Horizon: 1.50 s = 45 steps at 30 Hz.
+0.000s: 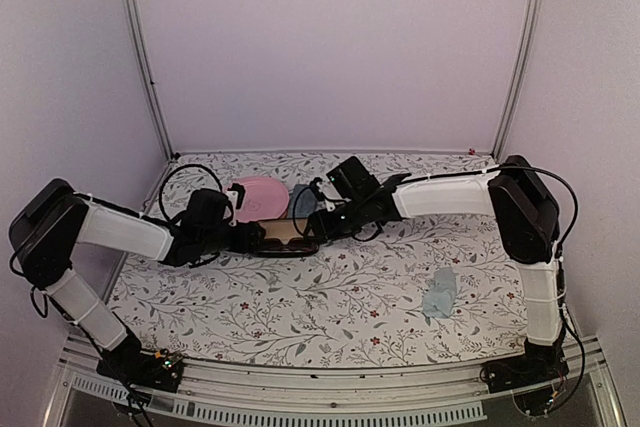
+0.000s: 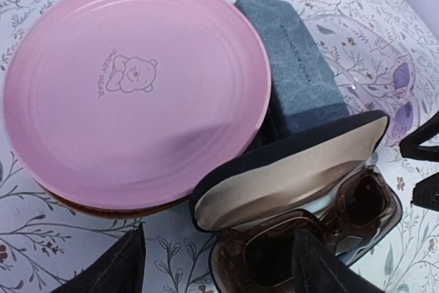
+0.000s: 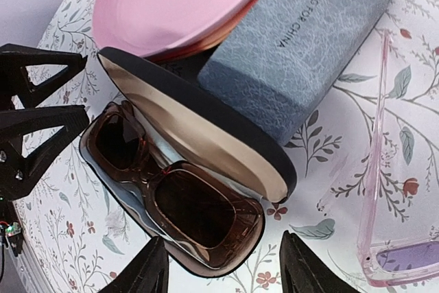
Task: Organize the sunglasses
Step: Adjust the sunglasses and the sunglasses case, then close the case with sunglasses at the center of the board.
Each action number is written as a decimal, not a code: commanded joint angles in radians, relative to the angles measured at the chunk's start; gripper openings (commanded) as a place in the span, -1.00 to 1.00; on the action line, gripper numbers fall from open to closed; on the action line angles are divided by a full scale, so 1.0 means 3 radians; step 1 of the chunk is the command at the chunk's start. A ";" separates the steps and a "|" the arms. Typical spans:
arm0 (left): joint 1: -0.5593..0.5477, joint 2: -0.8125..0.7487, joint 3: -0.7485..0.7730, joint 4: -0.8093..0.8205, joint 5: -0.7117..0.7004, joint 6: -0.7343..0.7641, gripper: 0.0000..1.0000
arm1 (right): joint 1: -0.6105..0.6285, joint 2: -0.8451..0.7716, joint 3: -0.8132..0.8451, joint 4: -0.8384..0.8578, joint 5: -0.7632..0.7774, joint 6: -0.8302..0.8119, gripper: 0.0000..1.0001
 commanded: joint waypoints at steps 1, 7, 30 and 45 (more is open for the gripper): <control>-0.0012 -0.0280 -0.0122 0.0108 0.0086 0.0020 0.52 | -0.0066 -0.0194 -0.0011 0.0062 0.0010 -0.0080 0.24; -0.0033 -0.0572 -0.0477 0.0280 0.0430 0.0030 0.66 | -0.0206 -0.0141 0.0049 0.0169 -0.0274 -0.0173 0.50; -0.0476 -0.0118 -0.0366 -0.0145 0.0052 0.0269 0.88 | -0.0311 0.0642 0.1019 0.0012 -0.0934 -0.0471 0.64; -0.0461 0.0243 -0.0121 -0.0059 -0.0128 0.0269 0.82 | -0.0198 0.0786 0.0998 -0.0060 -0.1036 -0.0640 0.58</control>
